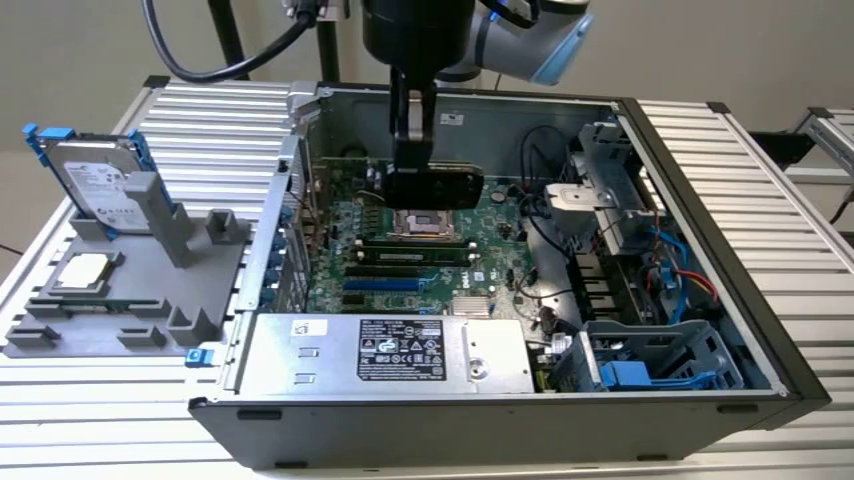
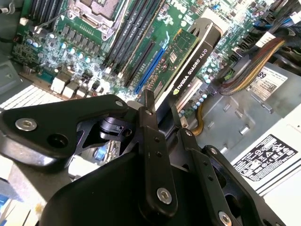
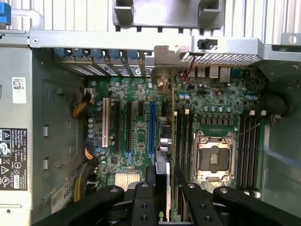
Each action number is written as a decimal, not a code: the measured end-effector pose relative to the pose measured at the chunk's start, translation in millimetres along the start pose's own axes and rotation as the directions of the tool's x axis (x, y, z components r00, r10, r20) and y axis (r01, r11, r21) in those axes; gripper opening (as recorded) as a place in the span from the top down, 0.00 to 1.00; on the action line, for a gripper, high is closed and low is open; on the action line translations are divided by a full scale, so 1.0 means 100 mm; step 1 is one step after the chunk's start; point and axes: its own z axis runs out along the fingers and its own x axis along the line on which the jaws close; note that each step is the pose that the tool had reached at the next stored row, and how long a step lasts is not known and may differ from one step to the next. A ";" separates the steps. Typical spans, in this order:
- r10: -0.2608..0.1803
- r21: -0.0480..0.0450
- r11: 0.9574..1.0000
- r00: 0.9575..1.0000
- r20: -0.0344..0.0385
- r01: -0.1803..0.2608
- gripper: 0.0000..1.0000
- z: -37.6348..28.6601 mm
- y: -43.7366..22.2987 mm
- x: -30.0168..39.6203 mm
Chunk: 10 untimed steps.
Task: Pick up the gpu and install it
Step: 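Insert the gpu into the slot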
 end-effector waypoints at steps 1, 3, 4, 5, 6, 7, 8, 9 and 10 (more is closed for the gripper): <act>0.000 0.000 1.000 1.000 0.000 0.000 1.00 0.003 0.000 0.000; 0.000 0.000 1.000 1.000 0.000 0.000 1.00 0.011 0.000 0.000; 0.000 0.000 1.000 1.000 0.000 0.000 1.00 0.015 0.000 0.000; 0.000 0.000 1.000 1.000 0.000 0.000 1.00 0.018 0.000 0.000; 0.000 0.000 1.000 1.000 0.000 0.000 1.00 0.022 0.000 0.000; 0.000 0.000 1.000 1.000 0.000 0.000 1.00 0.025 0.000 0.000; 0.000 0.000 1.000 1.000 0.000 0.000 1.00 0.030 0.000 0.000; 0.000 0.000 1.000 1.000 0.000 0.000 1.00 0.033 0.000 0.000; 0.000 0.000 1.000 1.000 0.000 0.000 1.00 0.036 0.000 0.001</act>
